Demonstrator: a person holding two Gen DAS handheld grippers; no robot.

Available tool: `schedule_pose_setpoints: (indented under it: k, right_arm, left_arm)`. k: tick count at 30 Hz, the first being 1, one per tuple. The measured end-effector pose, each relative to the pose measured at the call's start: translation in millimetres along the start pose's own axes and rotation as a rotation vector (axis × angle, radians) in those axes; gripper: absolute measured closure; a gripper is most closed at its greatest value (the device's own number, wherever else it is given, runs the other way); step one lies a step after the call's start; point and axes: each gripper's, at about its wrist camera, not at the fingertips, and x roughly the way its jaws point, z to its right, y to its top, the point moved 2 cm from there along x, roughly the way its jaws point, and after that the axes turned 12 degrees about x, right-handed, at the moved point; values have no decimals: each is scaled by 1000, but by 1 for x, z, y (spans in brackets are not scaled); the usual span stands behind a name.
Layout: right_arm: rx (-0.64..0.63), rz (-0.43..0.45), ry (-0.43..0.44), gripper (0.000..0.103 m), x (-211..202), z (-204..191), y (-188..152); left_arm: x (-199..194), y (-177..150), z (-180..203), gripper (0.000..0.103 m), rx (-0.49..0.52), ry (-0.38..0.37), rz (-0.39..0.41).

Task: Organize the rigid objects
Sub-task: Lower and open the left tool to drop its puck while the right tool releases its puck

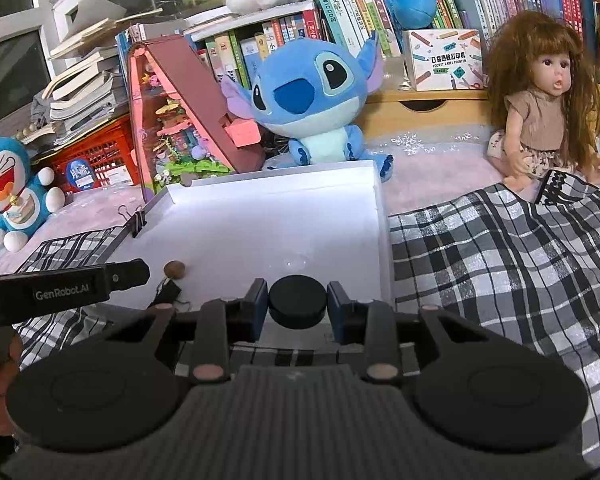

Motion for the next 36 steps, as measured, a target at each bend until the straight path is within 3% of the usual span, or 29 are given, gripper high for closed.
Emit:
schedule_pose_setpoints:
  k: [11, 21, 28, 36]
  right_arm:
    - [5, -8, -10, 66, 11, 1, 11]
    - [46, -93, -2, 65, 36, 3, 41]
    - [67, -145, -27, 65, 64, 2, 52]
    - [-8, -153, -72, 65, 92, -10, 57]
  left_arm:
    - [5, 13, -2, 74, 13, -27, 0]
    - [37, 37, -16, 74, -8, -116, -95]
    - [58, 43, -19, 74, -23, -96, -119]
    - [81, 42, -21, 74, -18, -54, -135]
